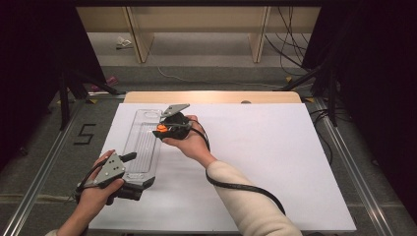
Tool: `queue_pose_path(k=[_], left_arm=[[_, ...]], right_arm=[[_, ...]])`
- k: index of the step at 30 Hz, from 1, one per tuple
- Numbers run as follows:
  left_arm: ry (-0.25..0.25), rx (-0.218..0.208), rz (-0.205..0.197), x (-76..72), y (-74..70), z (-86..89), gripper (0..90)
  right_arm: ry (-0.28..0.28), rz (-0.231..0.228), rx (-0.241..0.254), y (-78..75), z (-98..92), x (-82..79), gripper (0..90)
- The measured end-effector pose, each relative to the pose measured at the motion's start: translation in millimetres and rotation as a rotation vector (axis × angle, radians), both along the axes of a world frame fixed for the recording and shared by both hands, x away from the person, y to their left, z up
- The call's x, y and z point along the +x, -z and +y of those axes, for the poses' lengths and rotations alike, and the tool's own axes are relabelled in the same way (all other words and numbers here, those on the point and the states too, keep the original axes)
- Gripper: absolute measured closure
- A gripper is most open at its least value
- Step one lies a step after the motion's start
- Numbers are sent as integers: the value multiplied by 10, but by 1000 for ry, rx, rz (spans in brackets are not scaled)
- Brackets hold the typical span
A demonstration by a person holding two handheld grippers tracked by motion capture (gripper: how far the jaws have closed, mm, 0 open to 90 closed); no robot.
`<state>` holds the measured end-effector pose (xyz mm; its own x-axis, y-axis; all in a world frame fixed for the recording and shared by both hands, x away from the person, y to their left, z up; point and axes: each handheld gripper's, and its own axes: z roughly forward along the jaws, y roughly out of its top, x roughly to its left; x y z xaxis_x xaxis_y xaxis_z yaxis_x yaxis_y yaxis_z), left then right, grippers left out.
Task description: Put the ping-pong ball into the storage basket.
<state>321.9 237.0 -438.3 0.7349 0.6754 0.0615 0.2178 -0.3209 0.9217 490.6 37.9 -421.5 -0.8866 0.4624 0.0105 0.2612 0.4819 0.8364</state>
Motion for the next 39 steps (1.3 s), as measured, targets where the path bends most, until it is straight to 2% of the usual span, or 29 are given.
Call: queue_pose_path(k=[39], left_arm=[[3,-2,4,0,2,-5,0]], right_arm=[[-28,-8,-21,-46,212,47,515]])
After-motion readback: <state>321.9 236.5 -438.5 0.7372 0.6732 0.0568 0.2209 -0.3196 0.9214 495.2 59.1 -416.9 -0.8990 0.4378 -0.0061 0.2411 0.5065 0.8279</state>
